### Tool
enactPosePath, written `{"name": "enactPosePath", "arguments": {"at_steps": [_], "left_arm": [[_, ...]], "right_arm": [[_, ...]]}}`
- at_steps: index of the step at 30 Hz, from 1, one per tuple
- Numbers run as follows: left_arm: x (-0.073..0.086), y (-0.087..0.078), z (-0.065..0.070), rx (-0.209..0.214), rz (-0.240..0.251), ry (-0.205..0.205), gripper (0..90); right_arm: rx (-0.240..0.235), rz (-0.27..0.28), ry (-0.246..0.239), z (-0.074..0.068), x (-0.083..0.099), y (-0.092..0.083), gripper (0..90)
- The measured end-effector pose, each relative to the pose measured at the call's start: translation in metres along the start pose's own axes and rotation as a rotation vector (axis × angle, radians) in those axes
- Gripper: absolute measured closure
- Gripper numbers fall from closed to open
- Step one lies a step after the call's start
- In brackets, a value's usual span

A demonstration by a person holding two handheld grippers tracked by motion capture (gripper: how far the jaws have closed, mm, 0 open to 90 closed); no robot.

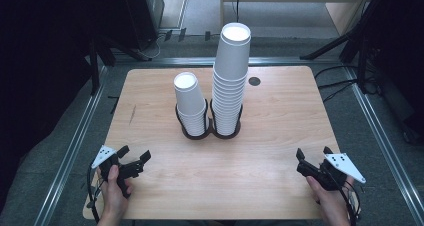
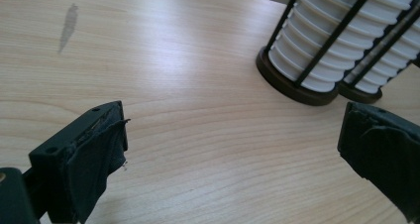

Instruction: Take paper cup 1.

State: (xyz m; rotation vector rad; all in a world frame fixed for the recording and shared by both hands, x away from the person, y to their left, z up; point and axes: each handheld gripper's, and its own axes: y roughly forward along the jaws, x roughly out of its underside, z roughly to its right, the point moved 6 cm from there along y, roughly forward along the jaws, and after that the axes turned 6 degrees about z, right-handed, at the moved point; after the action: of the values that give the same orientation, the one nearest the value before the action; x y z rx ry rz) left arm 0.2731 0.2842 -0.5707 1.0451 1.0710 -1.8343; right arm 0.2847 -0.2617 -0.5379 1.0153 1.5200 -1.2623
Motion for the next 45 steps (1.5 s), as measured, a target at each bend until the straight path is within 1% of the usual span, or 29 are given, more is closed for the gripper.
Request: {"name": "enactPosePath", "arguments": {"at_steps": [2, 4, 7, 9, 10, 11, 12, 14, 16, 17, 18, 19, 21, 22, 23, 24, 26, 27, 28, 30, 31, 33, 34, 36, 37, 38, 41, 42, 45], "left_arm": [[-0.002, 0.001, 0.003, 0.019, 0.009, -0.008, 0.0], [-0.007, 0.002, 0.008, 0.022, 0.018, -0.003, 0.0], [-0.014, 0.009, 0.022, 0.057, -0.001, 0.067, 0.0], [-0.016, 0.011, 0.026, 0.062, -0.001, 0.08, 0.0], [-0.017, 0.012, 0.03, 0.08, -0.002, 0.086, 0.0], [-0.017, 0.015, 0.036, 0.1, -0.017, 0.08, 0.0], [-0.017, 0.015, 0.036, 0.1, -0.017, 0.08, 0.0], [-0.021, 0.02, 0.045, 0.116, 0.0, 0.083, 0.0], [-0.022, 0.021, 0.047, 0.11, 0.004, 0.086, 0.0], [-0.023, 0.024, 0.05, 0.103, -0.002, 0.094, 0.0], [-0.024, 0.026, 0.053, 0.103, -0.023, 0.097, 0.0], [-0.025, 0.028, 0.056, 0.103, -0.051, 0.101, 0.0], [-0.029, 0.031, 0.068, 0.121, -0.054, 0.118, 0.0], [-0.029, 0.031, 0.068, 0.121, -0.054, 0.118, 0.0], [-0.033, 0.032, 0.078, 0.146, -0.041, 0.117, 0.0], [-0.035, 0.033, 0.083, 0.157, -0.034, 0.115, 0.0], [-0.037, 0.034, 0.086, 0.162, -0.029, 0.112, 0.0], [-0.042, 0.037, 0.094, 0.173, -0.031, 0.122, 0.0], [-0.042, 0.037, 0.094, 0.173, -0.031, 0.122, 0.0], [-0.046, 0.042, 0.104, 0.183, -0.03, 0.15, 0.0], [-0.05, 0.046, 0.112, 0.199, -0.023, 0.149, 0.0], [-0.054, 0.051, 0.121, 0.215, -0.01, 0.144, 0.0], [-0.054, 0.051, 0.121, 0.215, -0.01, 0.144, 0.0], [-0.058, 0.056, 0.131, 0.222, 0.008, 0.144, 0.0], [-0.061, 0.06, 0.139, 0.24, 0.019, 0.151, 0.0], [-0.061, 0.06, 0.139, 0.24, 0.019, 0.151, 0.0], [-0.068, 0.068, 0.16, 0.279, 0.042, 0.195, 0.0], [-0.068, 0.068, 0.16, 0.279, 0.042, 0.195, 0.0], [-0.075, 0.074, 0.175, 0.299, 0.072, 0.209, 0.0]], "right_arm": [[-0.013, 0.01, 0.004, -0.004, -0.006, -0.001, 13.1], [-0.035, 0.028, 0.003, -0.008, -0.014, -0.003, 13.2], [-0.025, 0.044, 0.016, -0.009, -0.022, -0.003, 13.2], [-0.019, 0.045, 0.016, -0.01, -0.024, -0.003, 13.2], [-0.025, 0.046, 0.019, -0.011, -0.027, -0.003, 13.3], [-0.051, 0.05, 0.027, -0.013, -0.031, -0.004, 13.4], [-0.056, 0.053, 0.028, -0.014, -0.033, -0.004, 13.4], [-0.068, 0.053, 0.035, -0.018, -0.037, -0.003, 13.5], [-0.085, 0.044, 0.048, -0.021, -0.039, -0.002, 13.8], [-0.117, 0.027, 0.052, -0.024, -0.04, -0.002, 15.1], [-0.117, 0.027, 0.052, -0.024, -0.04, -0.002, 15.1], [-0.148, 0.01, 0.05, -0.028, -0.042, -0.002, 15.5], [-0.162, 0.028, 0.034, -0.035, -0.049, -0.001, 15.5], [-0.162, 0.028, 0.034, -0.035, -0.049, -0.001, 15.5], [-0.16, 0.051, 0.026, -0.039, -0.054, -0.001, 15.1], [-0.166, 0.059, 0.025, -0.041, -0.057, -0.001, 14.1], [-0.168, 0.063, 0.019, -0.043, -0.059, -0.001, 13.4], [-0.163, 0.072, 0.015, -0.046, -0.064, 0.0, 13.3], [-0.163, 0.072, 0.015, -0.046, -0.064, 0.0, 13.3], [-0.164, 0.076, 0.016, -0.05, -0.068, 0.001, 10.1], [-0.179, 0.077, 0.011, -0.054, -0.072, 0.003, 4.6], [-0.189, 0.082, 0.012, -0.059, -0.077, 0.003, 1.7], [-0.189, 0.082, 0.012, -0.059, -0.077, 0.003, 1.7], [-0.2, 0.096, 0.015, -0.065, -0.084, 0.004, 0.0], [-0.203, 0.098, 0.02, -0.067, -0.086, 0.004, 0.0], [-0.203, 0.098, 0.02, -0.067, -0.086, 0.004, 0.0], [-0.212, 0.114, 0.027, -0.074, -0.097, 0.004, 0.0], [-0.216, 0.119, 0.025, -0.077, -0.1, 0.004, 0.0], [-0.216, 0.128, 0.009, -0.084, -0.107, 0.005, 0.0]]}}
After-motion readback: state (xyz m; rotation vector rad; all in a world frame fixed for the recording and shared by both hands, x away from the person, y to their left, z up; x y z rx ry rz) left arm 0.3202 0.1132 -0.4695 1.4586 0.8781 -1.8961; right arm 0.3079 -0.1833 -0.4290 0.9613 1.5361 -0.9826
